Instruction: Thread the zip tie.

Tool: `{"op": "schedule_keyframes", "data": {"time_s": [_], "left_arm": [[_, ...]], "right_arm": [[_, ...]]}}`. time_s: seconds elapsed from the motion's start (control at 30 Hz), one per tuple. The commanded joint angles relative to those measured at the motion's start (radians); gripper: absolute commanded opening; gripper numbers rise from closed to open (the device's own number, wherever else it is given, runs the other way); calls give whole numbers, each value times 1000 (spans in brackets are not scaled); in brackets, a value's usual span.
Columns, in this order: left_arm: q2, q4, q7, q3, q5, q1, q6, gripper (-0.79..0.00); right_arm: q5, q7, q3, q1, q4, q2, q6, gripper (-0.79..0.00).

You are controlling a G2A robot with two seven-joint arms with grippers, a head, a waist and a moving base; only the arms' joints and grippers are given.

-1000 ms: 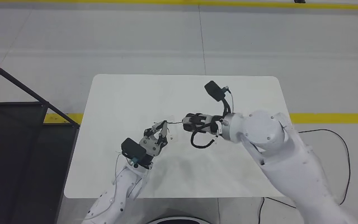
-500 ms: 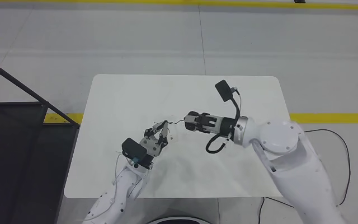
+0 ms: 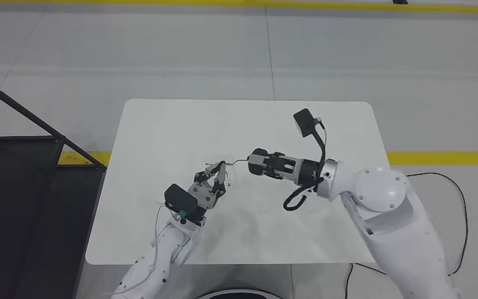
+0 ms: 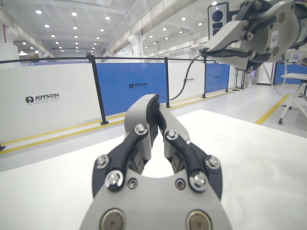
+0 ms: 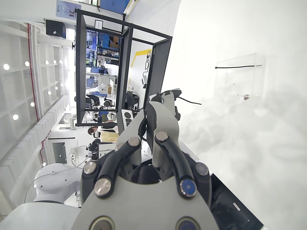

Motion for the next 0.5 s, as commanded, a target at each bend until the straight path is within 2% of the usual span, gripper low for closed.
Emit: {"op": "schedule_keyframes", "data": {"time_s": [0.0,0.27,0.47], "left_arm": [[-1,1,0,0,0,0,-2,-785],[-4,2,1,-3,1,1,-12,-785],[-7,-2,5,-4,-10,3,-21,-785]], "right_arm": [[8,-7,3,-3,0,0,-8,-785],[32,-32,11,-15,6,-2,-29,-785],[11,-17,-1,-5,14,-1,-3,-785]]}}
